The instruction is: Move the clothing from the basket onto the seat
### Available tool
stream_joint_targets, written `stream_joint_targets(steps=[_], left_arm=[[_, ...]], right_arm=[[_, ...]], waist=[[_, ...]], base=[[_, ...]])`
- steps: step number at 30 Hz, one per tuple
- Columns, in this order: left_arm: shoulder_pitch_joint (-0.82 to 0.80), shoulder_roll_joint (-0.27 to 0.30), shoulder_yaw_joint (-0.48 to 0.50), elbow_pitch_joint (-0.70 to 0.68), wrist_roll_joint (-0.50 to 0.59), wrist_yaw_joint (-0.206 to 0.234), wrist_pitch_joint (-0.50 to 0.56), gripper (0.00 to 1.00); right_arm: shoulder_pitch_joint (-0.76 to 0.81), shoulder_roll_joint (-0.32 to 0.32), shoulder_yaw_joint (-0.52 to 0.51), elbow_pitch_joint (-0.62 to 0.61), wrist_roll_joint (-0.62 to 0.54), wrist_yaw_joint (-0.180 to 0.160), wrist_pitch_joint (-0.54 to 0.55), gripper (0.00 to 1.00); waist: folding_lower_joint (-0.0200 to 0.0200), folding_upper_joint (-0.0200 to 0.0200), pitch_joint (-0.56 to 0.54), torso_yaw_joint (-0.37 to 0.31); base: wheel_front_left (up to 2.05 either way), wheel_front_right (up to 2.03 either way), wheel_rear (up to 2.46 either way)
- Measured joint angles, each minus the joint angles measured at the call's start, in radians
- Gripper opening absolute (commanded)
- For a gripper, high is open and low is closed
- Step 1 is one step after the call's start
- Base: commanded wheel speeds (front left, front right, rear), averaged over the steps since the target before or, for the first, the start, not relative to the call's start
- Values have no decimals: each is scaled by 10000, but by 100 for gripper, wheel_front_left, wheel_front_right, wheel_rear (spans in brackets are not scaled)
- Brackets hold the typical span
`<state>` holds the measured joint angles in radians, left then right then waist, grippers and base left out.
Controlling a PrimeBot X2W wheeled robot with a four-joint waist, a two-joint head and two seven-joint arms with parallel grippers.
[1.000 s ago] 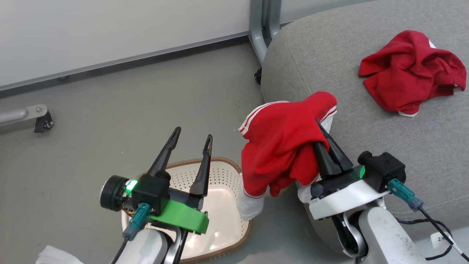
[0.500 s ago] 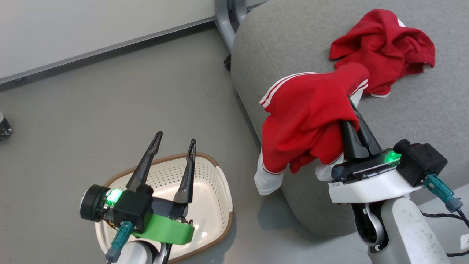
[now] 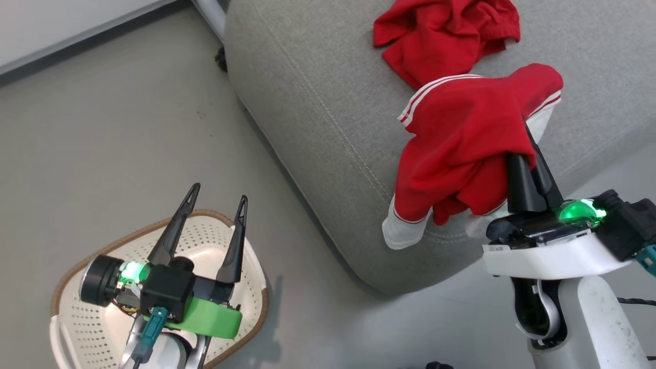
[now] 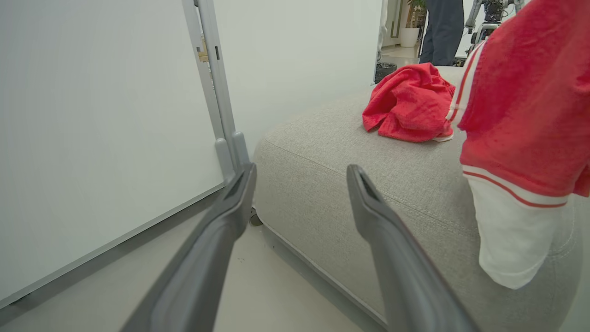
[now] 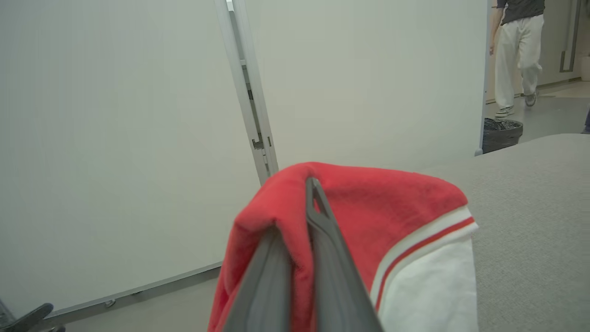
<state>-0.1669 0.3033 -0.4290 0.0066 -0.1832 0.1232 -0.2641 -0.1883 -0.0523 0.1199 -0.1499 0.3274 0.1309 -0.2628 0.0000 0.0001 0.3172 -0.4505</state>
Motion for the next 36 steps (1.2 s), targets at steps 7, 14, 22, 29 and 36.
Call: stream_joint_targets(steps=[7, 14, 22, 29, 36], left_arm=[[-523, 232, -199, 157, 132, -267, 163, 100], [-1453, 21, -640, 167, 362, -596, 441, 100], [-2533, -71, -1164, 130, 815, -940, 531, 100], [-2874, -211, -1505, 391, 1087, -1035, 458, 100], [-2834, -520, -1578, 694, 805, -982, 282, 100]], right_arm=[[-825, 6, -715, -17, 2339, -6, 0, 0], [-3322, -426, -1488, 117, 2013, -4, 0, 0], [-6400, -2150, -2953, 1824, 2266, -2, 0, 0], [-7269, -2355, -3258, 4711, 2629, -4, 0, 0], [-7288, -2082, -3352, 5735, 2424, -4, 0, 100]], waist=[[0, 0, 971, -530], [1, 0, 2123, -603], [1, 0, 3342, -153], [1, 0, 3935, 583], [1, 0, 4161, 1066]], base=[[0, 0, 0], [0, 0, 0], [0, 0, 0], [0, 0, 0], [0, 0, 0]])
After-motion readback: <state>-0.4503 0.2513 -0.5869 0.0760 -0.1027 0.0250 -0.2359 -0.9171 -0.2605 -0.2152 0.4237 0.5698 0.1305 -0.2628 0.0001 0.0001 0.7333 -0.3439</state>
